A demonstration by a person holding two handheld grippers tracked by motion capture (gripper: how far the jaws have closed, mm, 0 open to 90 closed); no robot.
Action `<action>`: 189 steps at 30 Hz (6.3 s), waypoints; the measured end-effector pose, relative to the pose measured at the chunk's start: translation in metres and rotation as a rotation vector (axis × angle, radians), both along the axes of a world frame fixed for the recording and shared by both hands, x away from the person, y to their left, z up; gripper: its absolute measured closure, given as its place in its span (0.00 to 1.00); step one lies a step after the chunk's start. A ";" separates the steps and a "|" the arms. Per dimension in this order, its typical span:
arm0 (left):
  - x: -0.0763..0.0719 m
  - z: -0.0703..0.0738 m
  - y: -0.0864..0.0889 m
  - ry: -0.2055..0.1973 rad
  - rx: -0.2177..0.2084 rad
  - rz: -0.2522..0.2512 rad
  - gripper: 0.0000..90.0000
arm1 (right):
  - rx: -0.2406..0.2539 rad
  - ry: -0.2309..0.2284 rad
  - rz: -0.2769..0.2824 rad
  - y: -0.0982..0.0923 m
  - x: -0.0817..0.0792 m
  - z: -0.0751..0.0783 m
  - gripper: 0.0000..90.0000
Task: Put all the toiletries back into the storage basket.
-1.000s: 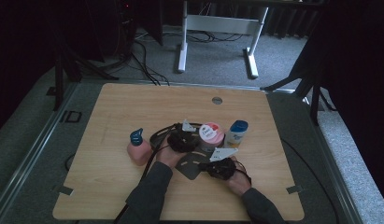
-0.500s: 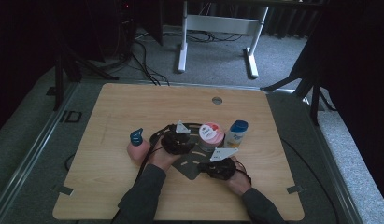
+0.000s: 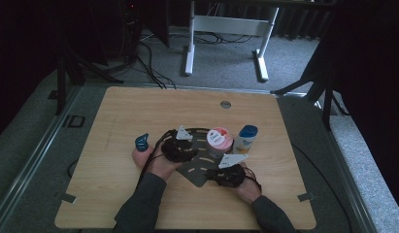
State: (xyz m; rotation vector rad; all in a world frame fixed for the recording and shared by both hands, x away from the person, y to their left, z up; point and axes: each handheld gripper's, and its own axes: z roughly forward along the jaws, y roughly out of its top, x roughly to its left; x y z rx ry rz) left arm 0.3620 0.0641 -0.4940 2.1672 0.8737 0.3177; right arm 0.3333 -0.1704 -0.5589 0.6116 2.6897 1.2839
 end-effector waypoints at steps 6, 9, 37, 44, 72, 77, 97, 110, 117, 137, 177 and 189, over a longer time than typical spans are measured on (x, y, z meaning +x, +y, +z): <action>-0.003 0.002 0.008 -0.001 0.008 -0.003 0.67 | 0.001 -0.003 0.001 0.000 0.000 0.000 0.87; -0.006 0.004 0.011 -0.005 0.013 -0.006 0.67 | 0.002 -0.001 0.002 -0.001 0.001 0.000 0.87; -0.029 0.036 0.040 -0.037 0.040 -0.045 0.67 | 0.007 0.005 0.001 -0.001 0.001 0.000 0.83; -0.031 0.043 0.047 -0.042 0.049 -0.024 0.64 | 0.009 0.010 0.001 -0.001 0.001 0.000 0.81; -0.040 0.069 0.067 -0.096 0.053 0.010 0.31 | 0.014 0.014 0.003 -0.001 0.002 0.000 0.76; -0.042 0.072 0.074 -0.101 0.051 0.018 0.29 | 0.014 0.015 0.003 -0.001 0.002 0.000 0.76; -0.039 0.075 0.110 -0.109 0.058 0.103 0.40 | 0.014 0.021 0.001 -0.001 0.003 0.000 0.76; -0.035 0.070 0.130 -0.085 0.086 0.140 0.52 | 0.014 0.018 0.003 -0.001 0.003 0.000 0.76; -0.031 0.065 0.134 -0.060 0.096 0.145 0.56 | 0.014 0.018 0.004 -0.001 0.003 0.000 0.76; -0.020 0.058 0.134 0.020 0.078 0.127 0.63 | 0.013 0.018 0.003 -0.001 0.003 0.000 0.76; -0.016 0.066 0.128 0.063 0.137 0.133 0.65 | 0.015 0.021 0.006 -0.001 0.004 0.000 0.76; -0.025 0.069 0.122 0.053 0.131 0.096 0.65 | 0.015 0.022 0.006 -0.001 0.004 0.000 0.76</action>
